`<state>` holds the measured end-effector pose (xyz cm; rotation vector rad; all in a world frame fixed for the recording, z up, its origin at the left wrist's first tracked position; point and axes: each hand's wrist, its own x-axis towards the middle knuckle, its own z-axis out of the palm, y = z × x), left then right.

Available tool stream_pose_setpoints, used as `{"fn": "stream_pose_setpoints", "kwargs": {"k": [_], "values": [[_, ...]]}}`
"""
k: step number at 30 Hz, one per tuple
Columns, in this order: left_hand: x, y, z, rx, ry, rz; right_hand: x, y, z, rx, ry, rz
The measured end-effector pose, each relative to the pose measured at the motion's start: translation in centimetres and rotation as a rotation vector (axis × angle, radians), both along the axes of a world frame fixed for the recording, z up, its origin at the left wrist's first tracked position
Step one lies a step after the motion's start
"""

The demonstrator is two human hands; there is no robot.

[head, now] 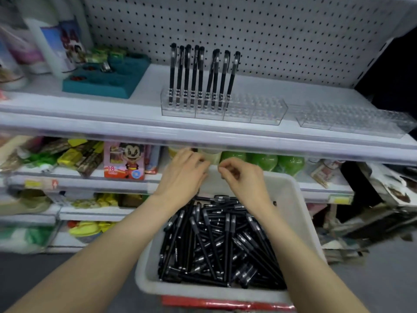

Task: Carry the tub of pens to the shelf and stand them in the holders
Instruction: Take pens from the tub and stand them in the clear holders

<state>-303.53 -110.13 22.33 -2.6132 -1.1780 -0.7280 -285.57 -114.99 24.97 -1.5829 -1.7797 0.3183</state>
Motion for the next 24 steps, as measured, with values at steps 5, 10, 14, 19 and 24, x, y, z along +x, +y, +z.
{"fn": "stream_pose_setpoints", "kwargs": {"k": [5,10,14,19,24], "values": [[0.4,0.0,-0.4,-0.141,0.153,0.052,-0.3,-0.6,-3.6,-0.258,-0.327,0.117],[0.4,-0.1,-0.5,-0.168,0.189,0.07,-0.8,0.0,-5.1,-0.351,-0.536,0.177],[0.4,-0.3,-0.2,-0.187,0.207,0.08,-1.0,0.3,-5.3,-0.363,-0.584,0.17],[0.4,-0.6,-0.1,-0.188,0.21,0.074,0.4,-0.3,-3.3,-0.405,-0.275,0.109],[0.3,-0.7,-0.1,-0.208,0.203,0.072,2.3,-0.8,0.2,-0.374,0.338,0.005]]}}
